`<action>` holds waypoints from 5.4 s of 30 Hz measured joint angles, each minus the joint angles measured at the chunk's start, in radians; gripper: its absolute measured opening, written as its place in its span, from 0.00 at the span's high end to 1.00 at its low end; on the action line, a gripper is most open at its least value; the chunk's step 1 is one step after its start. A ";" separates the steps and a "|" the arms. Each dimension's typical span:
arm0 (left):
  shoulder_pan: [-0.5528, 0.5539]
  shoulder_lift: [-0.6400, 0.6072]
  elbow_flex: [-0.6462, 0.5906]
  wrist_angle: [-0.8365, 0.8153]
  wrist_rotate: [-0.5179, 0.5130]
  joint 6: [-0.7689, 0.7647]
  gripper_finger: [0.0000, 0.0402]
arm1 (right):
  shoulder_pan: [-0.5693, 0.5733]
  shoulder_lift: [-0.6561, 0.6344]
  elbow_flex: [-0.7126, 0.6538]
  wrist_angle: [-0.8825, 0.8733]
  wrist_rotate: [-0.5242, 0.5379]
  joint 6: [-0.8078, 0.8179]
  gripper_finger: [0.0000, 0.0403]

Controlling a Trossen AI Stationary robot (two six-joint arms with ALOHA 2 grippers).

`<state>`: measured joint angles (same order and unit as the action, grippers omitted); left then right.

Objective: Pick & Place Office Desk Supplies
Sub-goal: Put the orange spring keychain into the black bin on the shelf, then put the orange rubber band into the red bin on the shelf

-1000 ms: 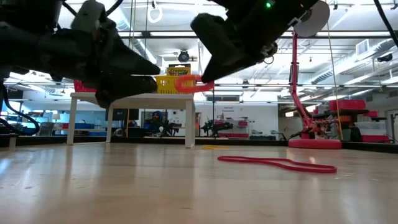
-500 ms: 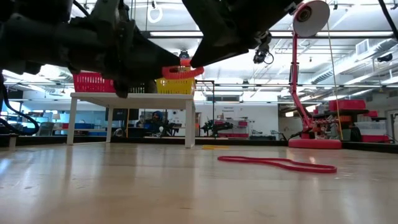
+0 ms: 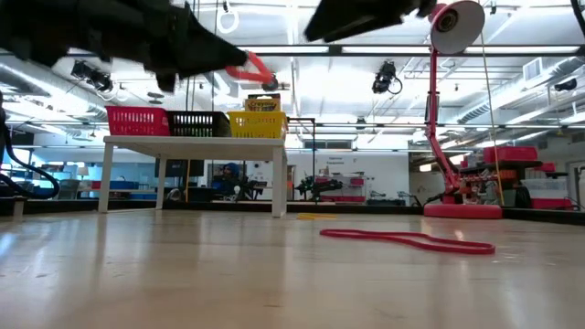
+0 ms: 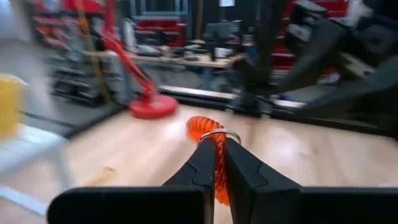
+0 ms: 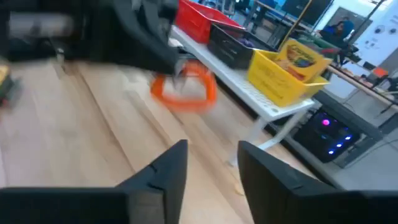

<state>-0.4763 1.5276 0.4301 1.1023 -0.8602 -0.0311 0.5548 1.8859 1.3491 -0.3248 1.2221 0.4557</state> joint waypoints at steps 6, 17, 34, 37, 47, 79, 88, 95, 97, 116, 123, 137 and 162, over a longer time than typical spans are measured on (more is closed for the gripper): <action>0.034 -0.341 0.000 -0.317 -0.156 0.082 0.96 | 0.000 -0.048 0.000 -0.168 -0.033 0.044 0.63; 0.412 -0.783 0.164 -1.080 -0.078 0.059 0.96 | -0.028 -0.048 -0.053 -0.188 -0.106 0.025 0.97; 1.118 -0.515 0.377 -1.451 0.647 0.017 0.86 | -0.140 -0.048 -0.226 0.201 -0.389 -0.257 0.99; 1.119 -0.497 0.385 -1.463 0.662 0.018 0.74 | -0.139 -0.047 -0.229 0.193 -0.393 -0.259 0.99; 1.001 -0.579 0.456 -1.521 0.678 0.048 0.47 | -0.139 -0.047 -0.231 0.195 -0.411 -0.259 0.99; -0.114 -0.054 0.450 -1.400 0.715 -0.515 0.97 | -0.154 -0.500 -1.028 1.130 -0.572 -0.289 0.99; -0.291 0.154 0.586 -1.535 0.724 -0.856 0.84 | -0.154 -0.500 -1.029 1.124 -0.571 -0.296 0.99; -0.360 0.320 0.733 -1.707 0.778 -0.879 0.76 | -0.154 -0.500 -1.029 1.122 -0.571 -0.296 0.99; -0.368 0.357 0.749 -1.734 0.795 -0.907 0.76 | -0.154 -0.500 -1.029 1.122 -0.571 -0.296 0.99; -0.297 0.260 0.750 -1.813 0.756 -0.915 0.99 | -0.154 -0.499 -1.029 1.122 -0.571 -0.297 0.99; -0.124 -0.012 0.750 -2.021 0.513 -0.820 0.99 | -0.154 -0.499 -1.028 1.122 -0.571 -0.297 0.99; 0.337 -0.408 0.757 -2.118 0.295 -0.540 0.99 | -0.154 -0.499 -1.028 1.121 -0.571 -0.296 0.99; 1.014 -0.362 1.038 -2.447 0.266 -0.347 0.99 | -0.154 -0.499 -1.028 1.121 -0.571 -0.290 0.99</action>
<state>0.5377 1.1654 1.4679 -1.3445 -0.5943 -0.3783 0.4007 1.3872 0.3210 0.7958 0.6506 0.1654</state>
